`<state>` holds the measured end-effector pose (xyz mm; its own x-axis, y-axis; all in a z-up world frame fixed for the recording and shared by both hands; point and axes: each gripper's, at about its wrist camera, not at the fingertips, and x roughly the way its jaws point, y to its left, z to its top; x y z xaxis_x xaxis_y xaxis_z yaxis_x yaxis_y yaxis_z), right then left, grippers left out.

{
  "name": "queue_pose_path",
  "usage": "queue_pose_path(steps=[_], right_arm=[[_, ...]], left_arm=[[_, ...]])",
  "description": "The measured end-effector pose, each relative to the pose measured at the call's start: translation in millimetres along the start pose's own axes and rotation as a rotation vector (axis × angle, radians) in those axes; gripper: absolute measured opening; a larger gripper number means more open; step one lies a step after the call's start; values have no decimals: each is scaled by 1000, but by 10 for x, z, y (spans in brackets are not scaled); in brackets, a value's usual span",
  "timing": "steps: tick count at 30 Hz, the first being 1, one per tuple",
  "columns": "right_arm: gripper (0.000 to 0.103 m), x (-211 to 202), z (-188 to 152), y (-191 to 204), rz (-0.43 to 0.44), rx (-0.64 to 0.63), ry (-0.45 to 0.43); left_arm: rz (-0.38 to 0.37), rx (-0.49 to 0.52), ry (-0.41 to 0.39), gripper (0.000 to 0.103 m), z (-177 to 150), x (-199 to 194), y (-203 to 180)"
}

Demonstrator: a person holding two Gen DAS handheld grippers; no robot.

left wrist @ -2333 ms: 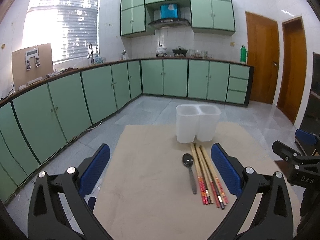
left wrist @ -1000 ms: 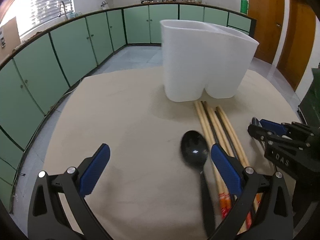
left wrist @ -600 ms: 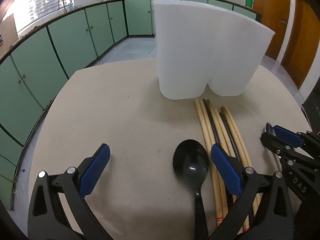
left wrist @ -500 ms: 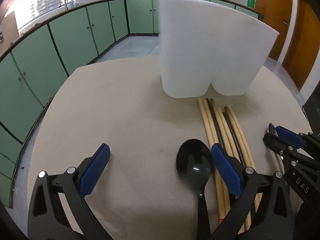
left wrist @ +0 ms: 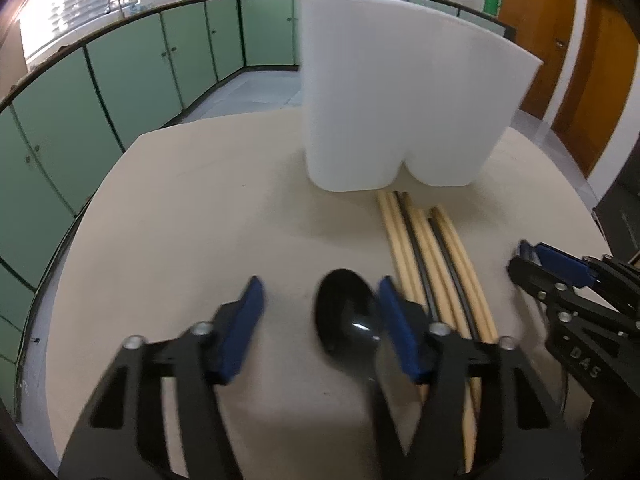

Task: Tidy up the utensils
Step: 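Close the left tool on the black spoon while the right tool holds the silver spoon, then lift both spoons over the white holder and open both tools to drop them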

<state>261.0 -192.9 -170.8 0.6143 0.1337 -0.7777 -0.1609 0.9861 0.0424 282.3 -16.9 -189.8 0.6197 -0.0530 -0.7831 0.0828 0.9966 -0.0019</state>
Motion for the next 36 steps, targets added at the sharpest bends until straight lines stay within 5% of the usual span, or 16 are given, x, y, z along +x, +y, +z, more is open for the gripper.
queue_pose_path(steps=[3,13,24,36], right_arm=[[28,2,1,61,-12,-11,-5],[28,-227,-45,188,-35,-32,-82],[28,-924,174,254,6,-27,-265],[28,-1503,723,67,64,-26,-439]], left_arm=[[-17,16,-6,32,-13,-18,-58],[-65,-10,-55,31,-33,-128,47],[-78,-42,-254,31,-9,-730,122],[-115,-10,-494,31,665,-1288,-1]])
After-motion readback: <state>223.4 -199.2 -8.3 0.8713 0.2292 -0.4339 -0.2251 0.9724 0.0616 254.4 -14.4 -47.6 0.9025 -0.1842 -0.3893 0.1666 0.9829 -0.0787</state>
